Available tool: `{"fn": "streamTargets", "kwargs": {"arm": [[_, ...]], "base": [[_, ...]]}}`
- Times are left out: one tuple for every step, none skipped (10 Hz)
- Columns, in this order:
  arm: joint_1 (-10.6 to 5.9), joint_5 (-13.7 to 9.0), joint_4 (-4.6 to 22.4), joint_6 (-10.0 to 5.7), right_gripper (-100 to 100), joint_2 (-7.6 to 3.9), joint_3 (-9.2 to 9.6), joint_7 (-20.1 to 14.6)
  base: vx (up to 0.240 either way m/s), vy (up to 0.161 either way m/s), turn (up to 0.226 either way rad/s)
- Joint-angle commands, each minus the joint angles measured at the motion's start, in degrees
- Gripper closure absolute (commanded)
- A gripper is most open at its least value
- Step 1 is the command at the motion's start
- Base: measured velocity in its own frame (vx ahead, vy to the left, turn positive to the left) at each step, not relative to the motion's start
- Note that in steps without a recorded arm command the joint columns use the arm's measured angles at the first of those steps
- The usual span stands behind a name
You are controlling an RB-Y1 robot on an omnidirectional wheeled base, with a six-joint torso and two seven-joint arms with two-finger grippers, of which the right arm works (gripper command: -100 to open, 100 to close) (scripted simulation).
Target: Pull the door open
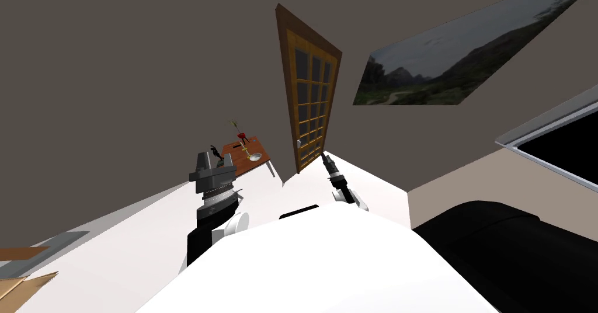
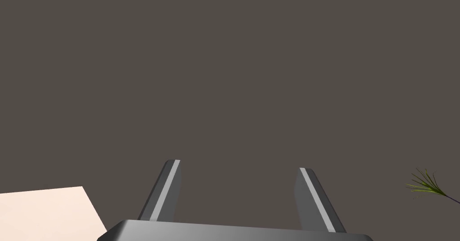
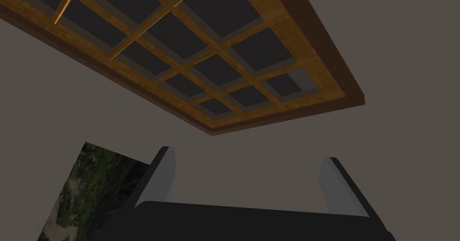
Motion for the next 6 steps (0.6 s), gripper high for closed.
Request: {"fn": "streamTargets", "kwargs": {"arm": [[-0.91, 0.44, 2.4, -0.74, -100, -0.09, 0.19, 2.09], [-1.48, 0.66, 3.96, -1.25, -100, -0.2, 0.24, 3.25], [-2.05, 0.89, 5.52, -1.77, -100, -0.32, 0.29, 4.4], [-2.61, 1.12, 7.09, -2.28, -100, -0.43, 0.34, 5.56], [-3.19, 1.35, 8.68, -2.81, -100, -0.53, 0.39, 6.74], [-3.77, 1.58, 10.29, -3.34, -100, -0.63, 0.44, 7.93]], "base": [[0.098, -0.043, 0.052], [0.09, -0.047, 0.082], [0.08, -0.054, 0.076], [0.101, -0.053, 0.086], [0.099, -0.045, 0.086], [0.098, -0.038, 0.064]]}}
